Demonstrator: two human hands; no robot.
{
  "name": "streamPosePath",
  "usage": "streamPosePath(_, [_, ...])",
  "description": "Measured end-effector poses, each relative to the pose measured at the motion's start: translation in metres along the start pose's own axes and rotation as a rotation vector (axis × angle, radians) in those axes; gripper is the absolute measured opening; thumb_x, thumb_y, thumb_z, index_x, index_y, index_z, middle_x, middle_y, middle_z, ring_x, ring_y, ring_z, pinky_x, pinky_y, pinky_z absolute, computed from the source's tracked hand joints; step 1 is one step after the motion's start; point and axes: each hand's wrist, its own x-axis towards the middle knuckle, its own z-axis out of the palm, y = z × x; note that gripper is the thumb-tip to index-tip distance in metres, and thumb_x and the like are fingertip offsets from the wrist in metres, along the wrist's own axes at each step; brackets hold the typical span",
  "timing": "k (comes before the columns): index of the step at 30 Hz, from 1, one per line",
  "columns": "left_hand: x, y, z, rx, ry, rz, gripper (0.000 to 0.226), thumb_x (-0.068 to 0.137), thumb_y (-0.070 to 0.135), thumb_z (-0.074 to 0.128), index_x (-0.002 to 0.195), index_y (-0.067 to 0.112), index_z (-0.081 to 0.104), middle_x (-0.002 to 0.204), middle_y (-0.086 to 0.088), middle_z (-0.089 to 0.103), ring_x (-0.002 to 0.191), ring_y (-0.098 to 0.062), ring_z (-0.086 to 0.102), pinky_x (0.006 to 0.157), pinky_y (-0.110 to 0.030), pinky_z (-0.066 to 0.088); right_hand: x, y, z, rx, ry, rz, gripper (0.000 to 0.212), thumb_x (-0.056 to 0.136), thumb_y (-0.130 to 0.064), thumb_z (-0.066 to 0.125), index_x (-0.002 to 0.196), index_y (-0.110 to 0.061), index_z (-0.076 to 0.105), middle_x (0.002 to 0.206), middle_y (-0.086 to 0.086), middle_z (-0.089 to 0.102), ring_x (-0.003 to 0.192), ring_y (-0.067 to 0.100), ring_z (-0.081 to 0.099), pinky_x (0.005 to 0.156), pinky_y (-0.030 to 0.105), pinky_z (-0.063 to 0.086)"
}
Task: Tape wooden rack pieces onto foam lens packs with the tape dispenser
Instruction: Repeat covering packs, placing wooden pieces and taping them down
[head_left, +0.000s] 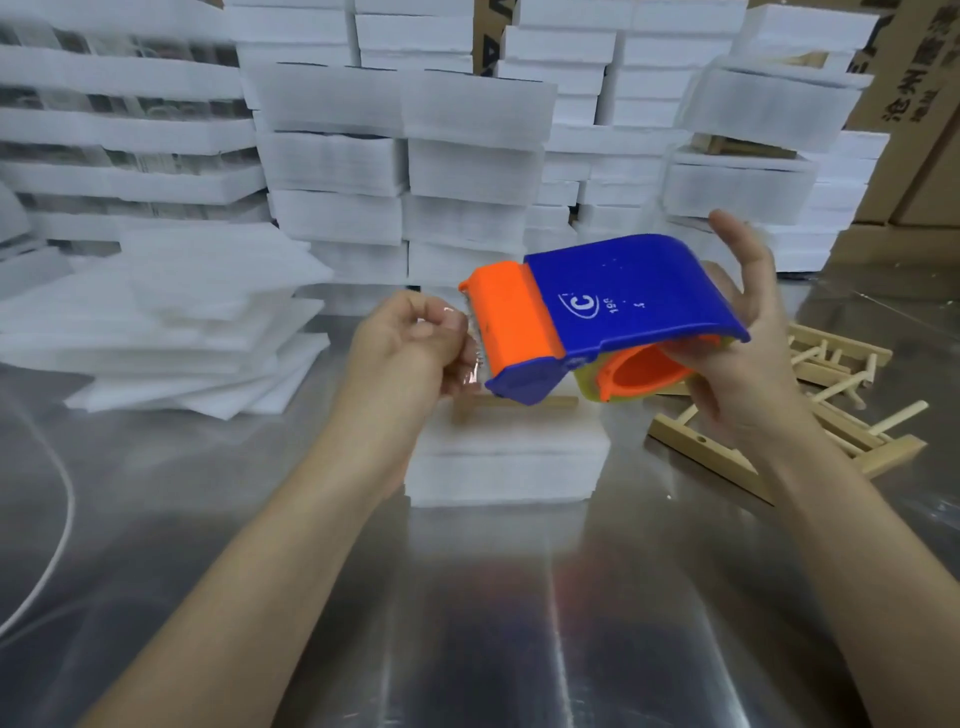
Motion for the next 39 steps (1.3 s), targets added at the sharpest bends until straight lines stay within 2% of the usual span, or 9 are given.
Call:
streamPosePath(4, [0.003,0.010,-0.008,0.125,0.030,0.187,0.025,0.096,-0.001,0.047,0.075,0.014,0.049,0.053,0.008,0.058,0.049,-0.011,0.048,0.050,-0.018,0.043,0.002,0.000,0.000,-0.061,-0.075,-0.006,0.090,0.066,-0.037,0.087,0.138,-0.047,0.033,0.115,-0.002,0.067,0.112,0.024,0.064,0.086,0.040,0.057])
streamPosePath(7, [0.005,0.014,-0.012,0.124,0.053,0.195,0.022,0.089,-0.002,0.053,0.073,0.013,0.052,0.050,0.009,0.057,0.046,-0.007,0.046,0.049,-0.016,0.040,0.007,0.001,-0.008,-0.136,-0.101,-0.012,0.093,0.071,-0.031,0.085,0.144,-0.045,0.028,0.119,-0.001,0.064,0.113,0.024,0.063,0.083,0.036,0.058])
streamPosePath(9, [0.012,0.019,-0.029,0.030,0.150,0.162,0.018,0.075,-0.003,0.055,0.068,0.014,0.053,0.050,0.009,0.054,0.044,-0.006,0.044,0.051,-0.017,0.038,0.009,0.001,-0.023,-0.157,-0.055,0.006,0.091,0.070,-0.032,0.085,0.142,-0.046,0.030,0.118,-0.003,0.066,0.112,0.020,0.064,0.081,0.032,0.058])
streamPosePath(11, [0.023,0.025,-0.058,-0.044,0.280,0.111,0.024,0.075,-0.007,0.050,0.066,0.015,0.054,0.050,0.008,0.052,0.043,-0.005,0.041,0.050,-0.015,0.037,0.008,0.004,-0.041,-0.151,0.044,0.040,0.088,0.065,-0.031,0.085,0.137,-0.047,0.035,0.114,-0.007,0.068,0.109,0.017,0.065,0.083,0.033,0.059])
streamPosePath(15, [0.034,0.013,-0.084,0.211,0.360,0.072,0.026,0.086,-0.005,0.046,0.075,0.015,0.059,0.050,0.010,0.055,0.048,-0.007,0.044,0.056,-0.016,0.042,0.011,0.016,-0.060,-0.235,0.143,0.100,0.072,0.078,-0.002,0.073,0.131,-0.042,0.044,0.103,-0.016,0.068,0.104,0.015,0.067,0.082,0.033,0.058])
streamPosePath(17, [0.036,0.004,-0.080,0.267,0.388,0.086,0.025,0.087,-0.003,0.044,0.076,0.016,0.058,0.053,0.008,0.054,0.047,-0.006,0.045,0.056,-0.016,0.042,0.012,0.022,-0.055,-0.270,0.192,0.101,0.062,0.082,-0.002,0.070,0.119,-0.048,0.051,0.105,-0.018,0.066,0.104,0.010,0.066,0.083,0.036,0.056])
streamPosePath(24, [0.043,-0.010,-0.079,0.221,0.352,0.010,0.022,0.092,0.002,0.046,0.078,0.017,0.054,0.060,0.003,0.052,0.047,-0.006,0.045,0.055,-0.019,0.041,0.012,0.029,-0.045,-0.311,0.272,0.095,0.049,0.086,-0.011,0.070,0.108,-0.051,0.052,0.099,-0.034,0.063,0.096,-0.007,0.063,0.065,0.009,0.051])
streamPosePath(29, [0.046,-0.022,-0.079,0.446,0.361,0.069,0.022,0.085,0.007,0.048,0.074,0.025,0.054,0.057,0.005,0.052,0.043,-0.003,0.044,0.057,-0.026,0.039,0.014,0.037,-0.049,-0.318,0.314,0.100,0.048,0.086,-0.005,0.068,0.113,-0.043,0.054,0.103,-0.023,0.065,0.095,-0.004,0.065,0.065,0.010,0.051])
streamPosePath(39, [0.053,-0.036,-0.086,0.477,0.325,0.077,0.017,0.090,0.013,0.049,0.078,0.025,0.052,0.053,0.009,0.049,0.041,-0.005,0.038,0.044,-0.021,0.030,0.019,0.049,-0.047,-0.354,0.336,0.133,0.049,0.086,0.001,0.066,0.119,-0.034,0.055,0.107,-0.021,0.061,0.098,-0.004,0.062,0.074,0.019,0.051])
